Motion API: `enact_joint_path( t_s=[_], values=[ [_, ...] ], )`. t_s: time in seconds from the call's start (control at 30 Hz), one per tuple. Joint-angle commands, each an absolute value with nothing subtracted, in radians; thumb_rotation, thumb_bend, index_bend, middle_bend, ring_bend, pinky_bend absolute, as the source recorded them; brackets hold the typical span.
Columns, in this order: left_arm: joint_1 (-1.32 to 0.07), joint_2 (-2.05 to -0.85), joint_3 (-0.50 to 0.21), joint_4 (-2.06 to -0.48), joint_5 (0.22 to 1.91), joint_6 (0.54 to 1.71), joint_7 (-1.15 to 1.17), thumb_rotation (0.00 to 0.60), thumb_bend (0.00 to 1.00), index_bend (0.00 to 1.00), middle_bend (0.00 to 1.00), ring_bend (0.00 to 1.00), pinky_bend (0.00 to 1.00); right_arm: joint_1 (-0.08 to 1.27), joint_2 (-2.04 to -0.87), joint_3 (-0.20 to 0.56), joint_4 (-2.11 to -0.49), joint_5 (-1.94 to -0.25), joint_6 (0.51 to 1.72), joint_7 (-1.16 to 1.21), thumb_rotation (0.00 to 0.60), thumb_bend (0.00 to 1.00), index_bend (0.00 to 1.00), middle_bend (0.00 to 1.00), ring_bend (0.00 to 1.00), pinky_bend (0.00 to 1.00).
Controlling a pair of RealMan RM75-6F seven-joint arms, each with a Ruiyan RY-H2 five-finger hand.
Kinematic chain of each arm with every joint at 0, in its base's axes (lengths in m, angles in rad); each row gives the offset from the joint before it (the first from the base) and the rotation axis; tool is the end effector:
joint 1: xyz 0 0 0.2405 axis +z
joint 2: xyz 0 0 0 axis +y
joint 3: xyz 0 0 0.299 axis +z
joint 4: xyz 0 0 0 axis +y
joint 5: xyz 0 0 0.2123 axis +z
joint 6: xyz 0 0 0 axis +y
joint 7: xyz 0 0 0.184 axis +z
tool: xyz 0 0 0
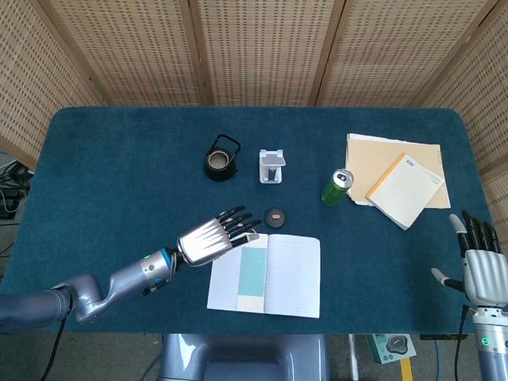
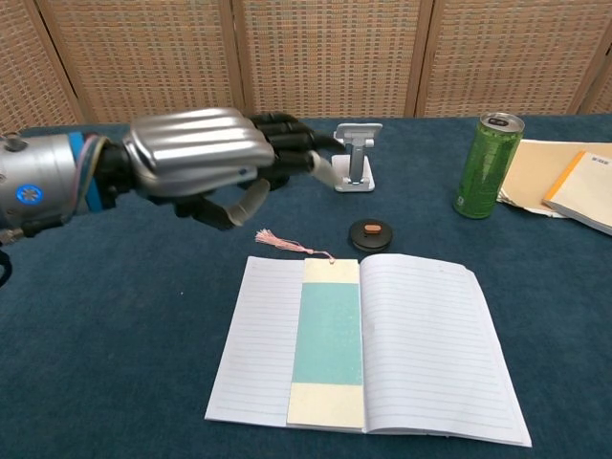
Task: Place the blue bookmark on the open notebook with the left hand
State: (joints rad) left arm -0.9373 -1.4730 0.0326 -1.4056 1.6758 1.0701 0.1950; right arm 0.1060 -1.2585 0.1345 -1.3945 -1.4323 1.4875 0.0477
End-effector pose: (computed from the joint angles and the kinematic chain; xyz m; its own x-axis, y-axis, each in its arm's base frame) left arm -0.0916 0.3793 -0.0300 0.6521 -0.0868 0.7531 0.3604 -0.8385 -0.4087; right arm -0.3812 -0.2512 0.1683 0.4073 0.1014 0.9076 -0.9132 0.0613 0.4030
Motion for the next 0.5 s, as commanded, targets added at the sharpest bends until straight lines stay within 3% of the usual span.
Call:
enact_joint_path(
  t_s=[0.03,0.2,0.5],
  values=[
    [-0.804,-1.43,-0.019,-1.5,1.543,1.177,0.341,0.6,0.43,0.0,0.0,0.0,0.0,0.106,-1.258,0.132,-1.399,-1.441,1.493,0.045,0.6,0.08,0.03,0.0,0.0,0.0],
    [-0.672,-1.382,-0.017,-1.606,1.445,1.292,0.415,0.6,0.25,0.0,0.0,0.0,0.0,0.103,-1.254,0.126,-1.415,-1.465,1.515,0.042,0.6,0.08,0.03,0.0,0.0,0.0],
    [-0.469,-1.321,0.04,-1.684,1.395,1.464,0.434,0.6,0.12,0.0,0.0,0.0,0.0,0.099,-1.246,0.108,-1.451,-1.508,1.538,0.02,0.6,0.08,0.02,0.0,0.0,0.0]
  ],
)
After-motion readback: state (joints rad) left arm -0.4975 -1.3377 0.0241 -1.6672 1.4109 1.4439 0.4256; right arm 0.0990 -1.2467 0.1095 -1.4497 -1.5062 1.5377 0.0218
